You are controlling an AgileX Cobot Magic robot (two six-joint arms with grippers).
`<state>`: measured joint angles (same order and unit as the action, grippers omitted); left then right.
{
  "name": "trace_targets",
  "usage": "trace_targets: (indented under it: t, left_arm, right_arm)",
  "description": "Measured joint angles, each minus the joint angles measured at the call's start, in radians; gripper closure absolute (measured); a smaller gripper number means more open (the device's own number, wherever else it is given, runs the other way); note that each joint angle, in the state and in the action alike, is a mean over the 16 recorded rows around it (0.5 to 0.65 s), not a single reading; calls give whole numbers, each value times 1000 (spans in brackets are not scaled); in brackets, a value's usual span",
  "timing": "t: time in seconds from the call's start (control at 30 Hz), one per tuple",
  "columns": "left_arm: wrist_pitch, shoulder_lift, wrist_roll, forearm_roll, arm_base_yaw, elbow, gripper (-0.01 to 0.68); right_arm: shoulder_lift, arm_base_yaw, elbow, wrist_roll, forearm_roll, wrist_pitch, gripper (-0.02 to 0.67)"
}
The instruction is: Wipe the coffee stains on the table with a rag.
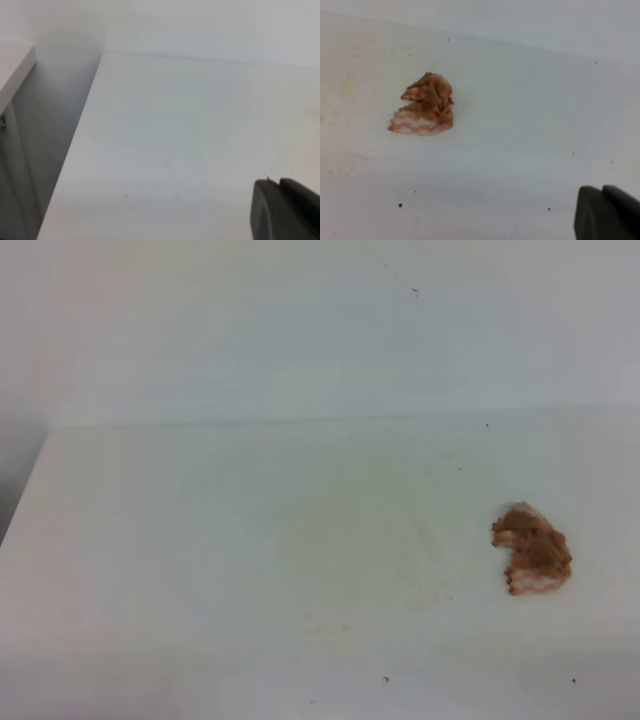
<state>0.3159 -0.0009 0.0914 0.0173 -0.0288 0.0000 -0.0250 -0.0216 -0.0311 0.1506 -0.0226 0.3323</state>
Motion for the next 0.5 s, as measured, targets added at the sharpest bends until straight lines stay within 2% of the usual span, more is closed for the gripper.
trace_targets:
  t: [0.5]
  left_arm:
    - [0,0,0,0,0,0,675]
  right_arm:
    - [0,-26,0,0,0,-3,652]
